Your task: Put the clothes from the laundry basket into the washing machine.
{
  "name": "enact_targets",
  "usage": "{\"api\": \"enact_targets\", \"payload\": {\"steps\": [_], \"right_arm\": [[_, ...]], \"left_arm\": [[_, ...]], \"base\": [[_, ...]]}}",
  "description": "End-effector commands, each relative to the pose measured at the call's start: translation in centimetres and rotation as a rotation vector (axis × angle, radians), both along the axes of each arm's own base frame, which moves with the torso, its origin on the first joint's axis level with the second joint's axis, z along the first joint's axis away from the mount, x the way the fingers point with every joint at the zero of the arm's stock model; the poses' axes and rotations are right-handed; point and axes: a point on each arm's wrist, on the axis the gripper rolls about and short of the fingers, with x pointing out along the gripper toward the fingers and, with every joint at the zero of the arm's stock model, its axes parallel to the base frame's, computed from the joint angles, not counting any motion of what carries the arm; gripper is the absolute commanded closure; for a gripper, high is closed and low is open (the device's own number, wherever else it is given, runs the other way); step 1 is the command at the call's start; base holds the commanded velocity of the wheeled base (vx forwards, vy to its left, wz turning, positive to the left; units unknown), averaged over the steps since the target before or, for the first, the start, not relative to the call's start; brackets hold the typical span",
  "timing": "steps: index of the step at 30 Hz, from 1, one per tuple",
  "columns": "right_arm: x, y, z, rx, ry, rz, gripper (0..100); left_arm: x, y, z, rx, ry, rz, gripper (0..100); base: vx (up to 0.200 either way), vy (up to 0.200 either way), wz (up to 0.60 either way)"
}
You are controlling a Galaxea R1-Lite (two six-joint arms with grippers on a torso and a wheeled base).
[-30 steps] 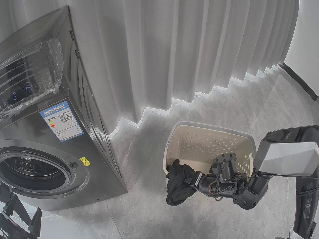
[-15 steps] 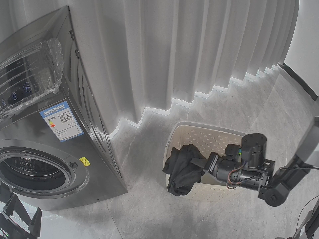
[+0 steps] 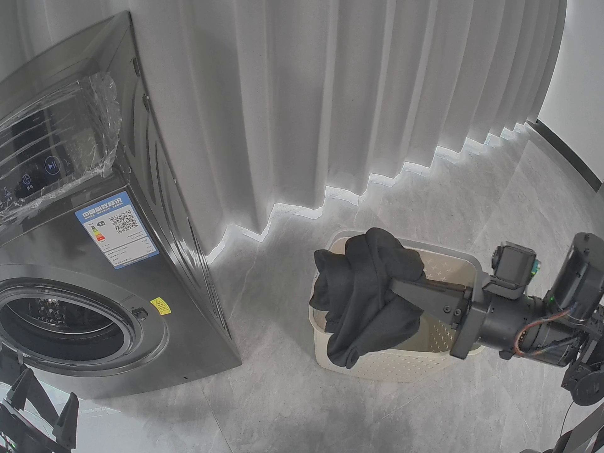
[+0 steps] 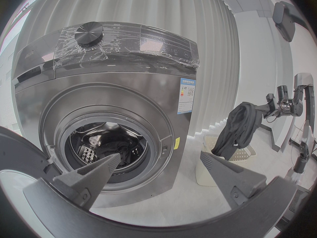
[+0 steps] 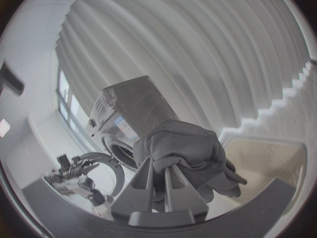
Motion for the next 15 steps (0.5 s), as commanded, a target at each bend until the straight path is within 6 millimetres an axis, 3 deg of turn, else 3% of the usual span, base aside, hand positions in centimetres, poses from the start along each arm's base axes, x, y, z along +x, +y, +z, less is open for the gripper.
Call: {"api": "enact_targets", "payload": {"steps": [1,7,13,15], "right_arm": [[-1.5,-1.5,0.5,-0.036,-0.133,0.051,100],[-1.7,-1.6,0.5,-0.048,-0.16,0.105,100],[-1.5,-1.2,1.8,-0.031,-0.249,0.168,100],[-1.5,-1.2,2.0,-0.026,-0.257,0.187,100]], "left_arm": [[0.1,0.0,-0.5,-0.001,0.019,0.005,0],[0.1,0.0,-0.5,0.006,0.019,0.002,0],[0.1,0.0,-0.5,-0.001,0.019,-0.001,0],[0.1,0.0,-0.5,-0.002,0.019,0.001,0]], "base": [[0.0,0.0,0.0],[0.0,0.0,0.0],[0.0,0.0,0.0],[-0.2,0.0,0.0]]}}
